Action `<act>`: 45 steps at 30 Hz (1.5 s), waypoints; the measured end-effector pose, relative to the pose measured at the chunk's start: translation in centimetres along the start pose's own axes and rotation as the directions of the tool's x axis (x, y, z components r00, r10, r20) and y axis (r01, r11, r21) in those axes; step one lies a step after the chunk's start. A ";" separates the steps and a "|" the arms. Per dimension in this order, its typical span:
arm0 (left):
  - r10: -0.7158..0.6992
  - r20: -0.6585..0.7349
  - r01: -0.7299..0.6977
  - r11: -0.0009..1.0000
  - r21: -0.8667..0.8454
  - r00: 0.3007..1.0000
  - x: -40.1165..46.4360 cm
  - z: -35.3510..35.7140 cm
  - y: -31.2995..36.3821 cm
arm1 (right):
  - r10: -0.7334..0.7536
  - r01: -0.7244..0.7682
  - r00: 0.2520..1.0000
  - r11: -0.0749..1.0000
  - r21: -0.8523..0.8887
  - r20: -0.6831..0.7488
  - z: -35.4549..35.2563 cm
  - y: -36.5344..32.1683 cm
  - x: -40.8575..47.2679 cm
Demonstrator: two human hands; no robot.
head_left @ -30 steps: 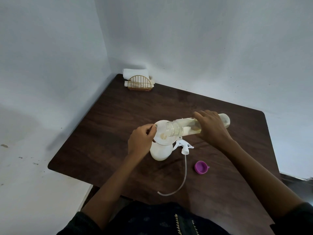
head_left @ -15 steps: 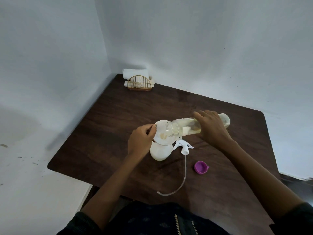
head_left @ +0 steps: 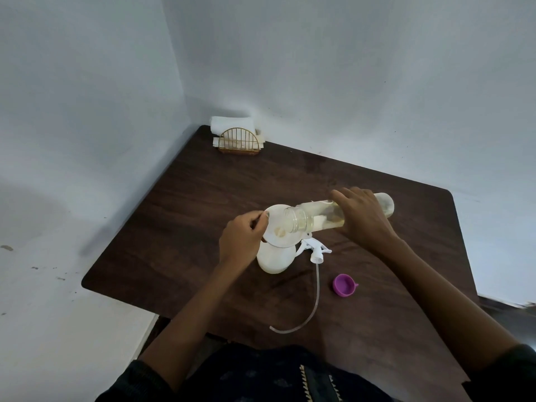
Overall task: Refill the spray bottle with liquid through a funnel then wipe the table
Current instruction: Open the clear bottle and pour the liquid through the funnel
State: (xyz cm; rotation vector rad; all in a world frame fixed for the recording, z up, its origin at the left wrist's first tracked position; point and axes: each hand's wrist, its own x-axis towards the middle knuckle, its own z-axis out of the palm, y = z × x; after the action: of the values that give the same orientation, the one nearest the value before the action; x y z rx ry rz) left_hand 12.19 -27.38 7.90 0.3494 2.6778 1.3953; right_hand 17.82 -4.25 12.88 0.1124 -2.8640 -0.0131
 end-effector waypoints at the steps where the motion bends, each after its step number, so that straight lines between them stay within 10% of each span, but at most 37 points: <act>1: 0.001 0.003 -0.001 1.000 -0.003 1.000 0.0 0.0 0.0 | -0.002 0.002 1.000 1.000 -0.002 -0.001 0.0 0.0 0.0; 45: 0.034 0.006 -0.034 0.999 -0.022 0.999 0.3 0.1 -0.1 | -0.001 0.001 1.000 1.000 -0.011 0.016 0.2 0.3 0.1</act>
State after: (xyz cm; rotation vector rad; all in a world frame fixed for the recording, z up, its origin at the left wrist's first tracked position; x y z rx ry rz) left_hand 11.94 -27.28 7.78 0.3982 2.6618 1.4291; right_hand 17.64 -3.97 12.71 0.1122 -2.8796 -0.0295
